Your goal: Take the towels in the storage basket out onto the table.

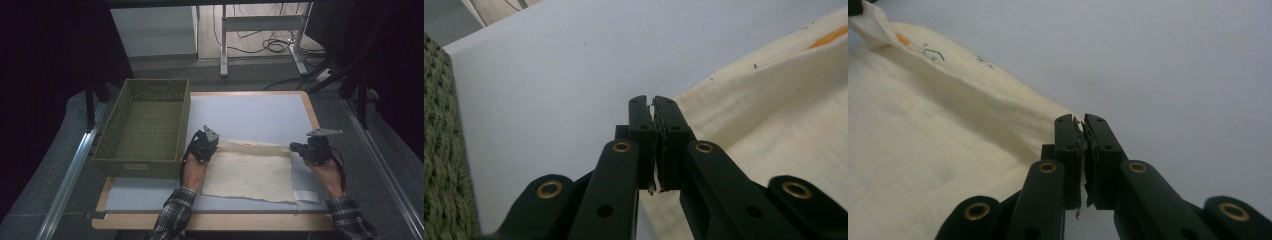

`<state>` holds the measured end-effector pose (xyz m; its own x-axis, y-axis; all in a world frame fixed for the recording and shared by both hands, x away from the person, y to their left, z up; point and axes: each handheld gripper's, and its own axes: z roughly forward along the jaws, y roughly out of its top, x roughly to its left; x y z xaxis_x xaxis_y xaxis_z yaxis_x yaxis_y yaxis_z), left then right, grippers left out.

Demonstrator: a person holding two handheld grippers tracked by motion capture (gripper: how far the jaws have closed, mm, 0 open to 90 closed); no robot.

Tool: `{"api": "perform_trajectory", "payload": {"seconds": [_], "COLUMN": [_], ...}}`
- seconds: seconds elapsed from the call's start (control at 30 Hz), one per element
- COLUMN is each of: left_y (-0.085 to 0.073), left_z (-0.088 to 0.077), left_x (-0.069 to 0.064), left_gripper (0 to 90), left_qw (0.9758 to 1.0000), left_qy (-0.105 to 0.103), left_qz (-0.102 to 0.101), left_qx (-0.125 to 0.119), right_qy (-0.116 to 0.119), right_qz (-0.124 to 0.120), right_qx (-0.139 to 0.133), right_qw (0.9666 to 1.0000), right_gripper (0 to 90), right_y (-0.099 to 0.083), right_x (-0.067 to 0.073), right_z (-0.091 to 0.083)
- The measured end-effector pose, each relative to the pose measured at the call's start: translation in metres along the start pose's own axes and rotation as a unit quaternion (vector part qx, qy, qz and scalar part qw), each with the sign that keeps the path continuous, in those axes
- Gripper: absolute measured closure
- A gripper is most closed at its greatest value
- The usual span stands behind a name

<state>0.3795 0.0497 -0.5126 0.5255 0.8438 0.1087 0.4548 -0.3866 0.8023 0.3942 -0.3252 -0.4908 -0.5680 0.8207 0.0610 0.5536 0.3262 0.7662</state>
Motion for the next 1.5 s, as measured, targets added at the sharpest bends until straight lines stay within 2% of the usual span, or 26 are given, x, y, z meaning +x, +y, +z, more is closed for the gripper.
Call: {"api": "perform_trajectory", "payload": {"seconds": [0.23,0.33,0.53,0.67,0.77,0.83,0.93,0.97,1.13,1.3,1.33,1.37,1.4,1.43,1.47,1.5], "left_y": [-0.009,-0.019,-0.033,-0.039,-0.047,-0.054,-0.063,-0.063,-0.070,-0.081,-0.086,-0.086,-0.091,-0.091,-0.095,-0.095], "left_z": [-0.016,-0.029,-0.050,-0.058,-0.066,-0.072,-0.082,-0.082,-0.089,-0.089,-0.091,-0.091,-0.093,-0.093,-0.098,-0.098], "left_x": [-0.011,-0.019,-0.022,-0.022,-0.023,-0.023,-0.020,-0.020,-0.020,-0.026,-0.028,-0.028,-0.028,-0.028,-0.027,-0.027], "left_gripper": [87.3,87.3,87.1,87.2,87.1,87.1,87.0,87.0,87.0,86.2,85.7,84.7,81.0,77.5,70.7,66.7], "left_qw": [0.9998,0.9994,0.9983,0.9981,0.9977,0.9972,0.9952,0.9952,0.9943,0.9935,0.9927,0.9927,0.9915,0.9915,0.9905,0.9905], "left_qy": [-0.013,-0.020,-0.041,-0.046,-0.052,-0.062,-0.087,-0.087,-0.097,-0.109,-0.118,-0.118,-0.129,-0.129,-0.138,-0.138], "left_qz": [0.017,0.026,0.034,0.030,0.034,0.028,0.017,0.017,0.020,0.025,0.018,0.018,0.010,0.010,-0.002,-0.002], "left_qx": [-0.004,-0.007,-0.023,-0.028,-0.027,-0.031,-0.043,-0.043,-0.038,-0.021,-0.015,-0.015,-0.008,-0.008,-0.007,-0.007], "right_qy": [0.014,0.027,0.036,0.045,0.056,0.060,0.067,0.067,0.075,0.072,0.072,0.072,0.075,0.075,0.076,0.076], "right_qz": [-0.004,-0.008,-0.016,-0.018,-0.024,-0.030,-0.032,-0.032,-0.034,-0.034,-0.033,-0.033,-0.028,-0.028,-0.024,-0.024], "right_qx": [-0.003,-0.002,0.000,-0.003,-0.003,-0.001,0.001,0.001,0.007,0.022,0.025,0.025,0.027,0.027,0.030,0.030], "right_qw": [0.9999,0.9996,0.9992,0.9988,0.9981,0.9977,0.9973,0.9973,0.9966,0.9966,0.9966,0.9966,0.9964,0.9964,0.9963,0.9963], "right_gripper": [85.4,85.4,85.4,85.4,85.4,85.4,85.3,85.3,85.1,84.4,83.8,83.8,80.3,80.3,74.9,74.9], "right_y": [-0.015,-0.029,-0.046,-0.051,-0.057,-0.061,-0.066,-0.066,-0.075,-0.085,-0.087,-0.087,-0.091,-0.091,-0.093,-0.093], "right_x": [0.010,0.021,0.034,0.041,0.052,0.058,0.065,0.065,0.075,0.077,0.078,0.078,0.078,0.078,0.078,0.078], "right_z": [-0.015,-0.026,-0.039,-0.046,-0.055,-0.059,-0.064,-0.064,-0.071,-0.067,-0.066,-0.066,-0.068,-0.068,-0.071,-0.071]}}
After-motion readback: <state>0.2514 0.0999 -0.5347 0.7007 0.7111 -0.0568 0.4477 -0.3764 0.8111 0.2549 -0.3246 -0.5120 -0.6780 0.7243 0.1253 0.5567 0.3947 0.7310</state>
